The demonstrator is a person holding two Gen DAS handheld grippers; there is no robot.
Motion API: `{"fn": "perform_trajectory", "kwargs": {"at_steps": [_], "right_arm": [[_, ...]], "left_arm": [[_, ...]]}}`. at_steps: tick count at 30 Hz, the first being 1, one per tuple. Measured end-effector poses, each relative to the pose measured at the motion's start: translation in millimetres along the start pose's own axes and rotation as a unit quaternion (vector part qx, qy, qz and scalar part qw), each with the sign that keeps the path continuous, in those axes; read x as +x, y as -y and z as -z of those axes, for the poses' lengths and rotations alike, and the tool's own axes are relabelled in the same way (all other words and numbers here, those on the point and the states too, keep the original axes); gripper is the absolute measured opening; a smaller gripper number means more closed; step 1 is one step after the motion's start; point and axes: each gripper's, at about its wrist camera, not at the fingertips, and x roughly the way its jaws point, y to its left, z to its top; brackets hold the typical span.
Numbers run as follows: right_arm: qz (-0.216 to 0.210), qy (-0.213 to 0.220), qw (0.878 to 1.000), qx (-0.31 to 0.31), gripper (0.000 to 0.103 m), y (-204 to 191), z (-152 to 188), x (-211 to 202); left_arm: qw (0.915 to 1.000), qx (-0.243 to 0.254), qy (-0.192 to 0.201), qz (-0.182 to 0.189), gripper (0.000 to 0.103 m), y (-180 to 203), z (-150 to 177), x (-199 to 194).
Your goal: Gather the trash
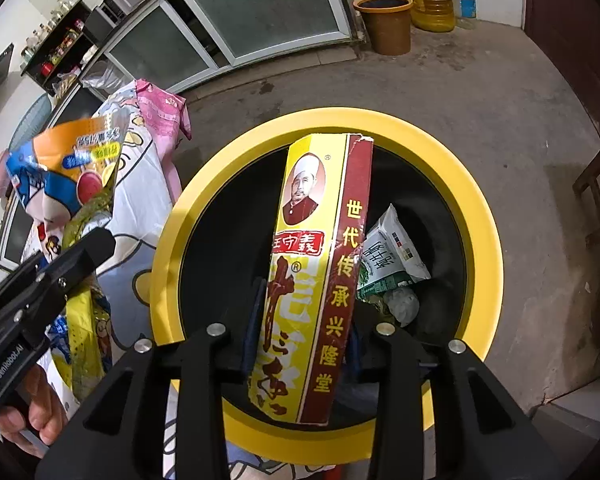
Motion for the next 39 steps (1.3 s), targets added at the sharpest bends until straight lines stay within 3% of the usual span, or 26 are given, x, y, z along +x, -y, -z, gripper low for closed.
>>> {"fn": "perform_trajectory", "kwargs": {"at_steps": [2, 4, 10, 12, 14, 17, 23, 26, 31, 33, 35, 39], "right_arm": [[0.007, 0.004, 1.000, 0.004, 0.043, 1.7, -2.8, -1.0], [0.017, 0.011, 1.000, 0.013, 0.046, 5.9, -4.9, -4.4], [0.029, 0.027, 0.999, 0.029, 0.051, 13.7, -1.9, -20.1], [0.028, 0.031, 0.999, 0.028, 0.056, 11.8, 2.4, -27.2], [0.029, 0.042, 0.998, 0.027, 0.075, 9.6, 7.2, -34.8], [0.023, 0.068, 0.997, 0.031, 0.087, 5.0, 16.0, -47.0], [0.057, 0.144, 0.988, -0.016, 0.095, -30.1, 39.5, -74.9], [0.062, 0.183, 0.980, -0.048, 0.095, -56.3, 53.9, -89.7], [0.066, 0.258, 0.960, -0.087, 0.095, -94.0, 79.3, -119.5], [0.070, 0.285, 0.950, -0.107, 0.095, -114.8, 91.5, -133.7], [0.076, 0.311, 0.938, -0.129, 0.095, -133.3, 104.5, -145.6], [0.057, 0.388, 0.902, -0.180, 0.095, -168.5, 140.5, -174.1]], "left_arm": [[0.9999, -0.014, 0.003, 0.002, 0.037, -6.7, -0.1, -2.2], [0.9996, -0.027, 0.009, -0.004, 0.056, -12.4, -0.6, -6.6], [0.9971, -0.049, 0.056, -0.018, 0.091, -18.3, 0.7, -31.0], [0.9955, -0.053, 0.076, -0.022, 0.095, -19.6, 4.1, -43.3], [0.9936, -0.058, 0.094, -0.022, 0.095, -22.7, 8.4, -56.4], [0.9910, -0.069, 0.111, -0.028, 0.095, -29.6, 21.1, -76.4], [0.9792, -0.117, 0.163, -0.032, 0.095, -54.7, 56.7, -132.2], [0.9725, -0.120, 0.190, -0.063, 0.095, -64.6, 75.6, -164.0], [0.9547, -0.123, 0.232, -0.140, 0.095, -75.7, 112.9, -219.4], [0.9419, -0.131, 0.248, -0.185, 0.095, -83.0, 129.0, -244.5], [0.9238, -0.142, 0.271, -0.231, 0.095, -86.2, 148.8, -273.3], [0.8956, -0.176, 0.296, -0.282, 0.095, -92.8, 178.1, -319.3]]}}
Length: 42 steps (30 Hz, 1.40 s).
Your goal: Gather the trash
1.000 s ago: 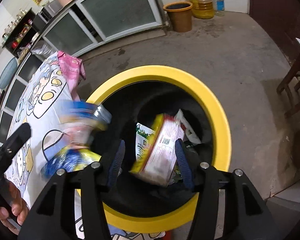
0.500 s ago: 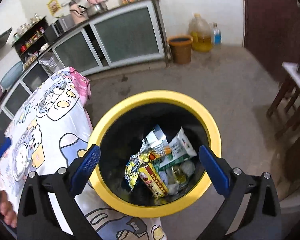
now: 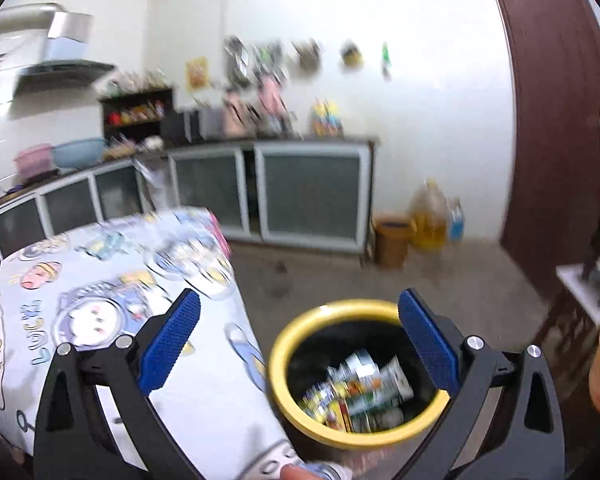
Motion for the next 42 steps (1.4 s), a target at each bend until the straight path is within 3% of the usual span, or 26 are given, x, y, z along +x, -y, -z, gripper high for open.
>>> {"fn": "perform_trajectory", "kwargs": {"at_steps": [4, 11, 19, 21, 27, 34, 42], "right_arm": [[-0.006, 0.057, 0.998, -0.017, 0.095, -23.9, -4.9, -33.0], [-0.035, 0.095, 0.995, -0.014, 0.095, -45.5, -1.0, -63.5], [-0.033, 0.095, 0.995, -0.013, 0.095, -64.0, 45.3, -79.3], [-0.031, 0.092, 0.995, -0.007, 0.095, -66.5, 58.3, -82.9], [-0.028, 0.060, 0.998, -0.014, 0.095, -77.8, 84.8, -83.4], [-0.027, 0.054, 0.998, -0.014, 0.095, -82.9, 92.9, -84.6], [-0.020, 0.030, 0.999, 0.005, 0.095, -73.8, 95.1, -76.2]], "left_arm": [[0.9971, -0.021, 0.037, -0.064, 0.095, -37.4, 0.7, -45.3], [0.9881, 0.016, 0.065, -0.138, 0.095, -64.1, 17.6, -94.8], [0.9899, -0.009, 0.024, -0.139, 0.095, -70.0, 75.0, -96.5], [0.9902, -0.021, -0.004, -0.138, 0.095, -74.5, 89.0, -90.1], [0.9912, -0.045, -0.051, -0.113, 0.095, -78.0, 123.5, -84.7], [0.9931, -0.012, -0.059, -0.100, 0.095, -60.5, 130.3, -82.3], [0.9933, -0.009, -0.057, -0.100, 0.095, -56.3, 127.1, -81.3]]}}
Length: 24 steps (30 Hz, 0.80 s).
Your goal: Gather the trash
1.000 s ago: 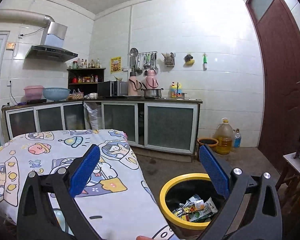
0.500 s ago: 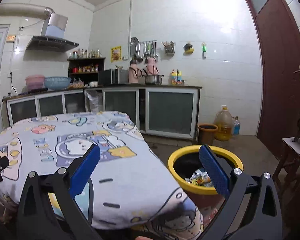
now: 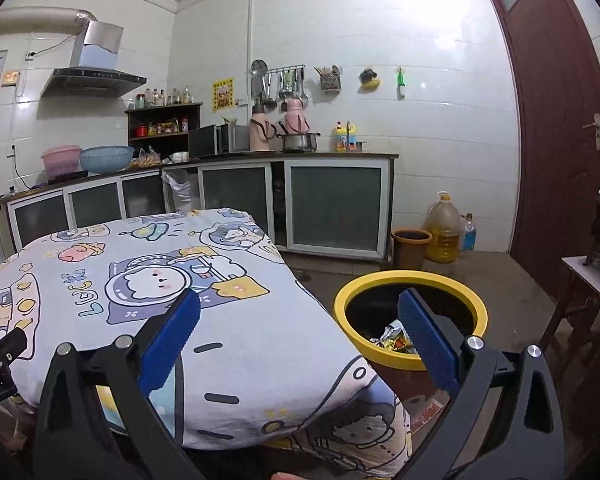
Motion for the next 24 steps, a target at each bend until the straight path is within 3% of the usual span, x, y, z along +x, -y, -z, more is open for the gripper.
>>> {"fn": "perform_trajectory", "kwargs": {"at_steps": [24], "right_arm": [[-0.015, -0.012, 1.000, -0.011, 0.095, -8.2, 3.9, 3.6]], "left_arm": [[0.9999, -0.014, -0.009, 0.001, 0.095, -4.7, 4.3, 5.9]]}}
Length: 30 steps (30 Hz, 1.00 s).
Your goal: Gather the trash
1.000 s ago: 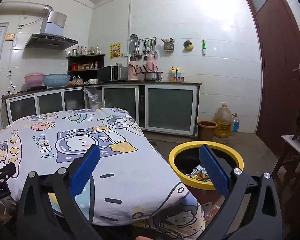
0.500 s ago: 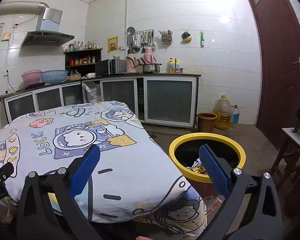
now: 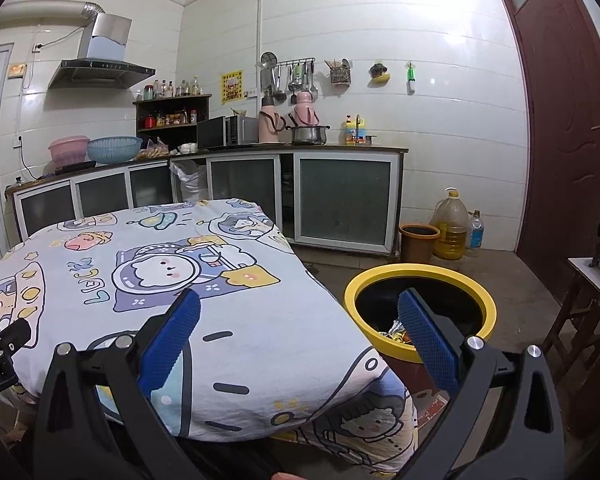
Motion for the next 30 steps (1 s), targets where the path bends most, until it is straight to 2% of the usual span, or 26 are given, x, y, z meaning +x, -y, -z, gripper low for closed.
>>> {"fn": "perform_trajectory", "kwargs": {"at_steps": [30], "right_arm": [[-0.008, -0.012, 1.000, -0.004, 0.095, -3.5, 0.9, 3.7]], "left_arm": [[1.0000, 0.001, -0.006, 0.002, 0.095, 0.8, 2.3, 2.2]]}}
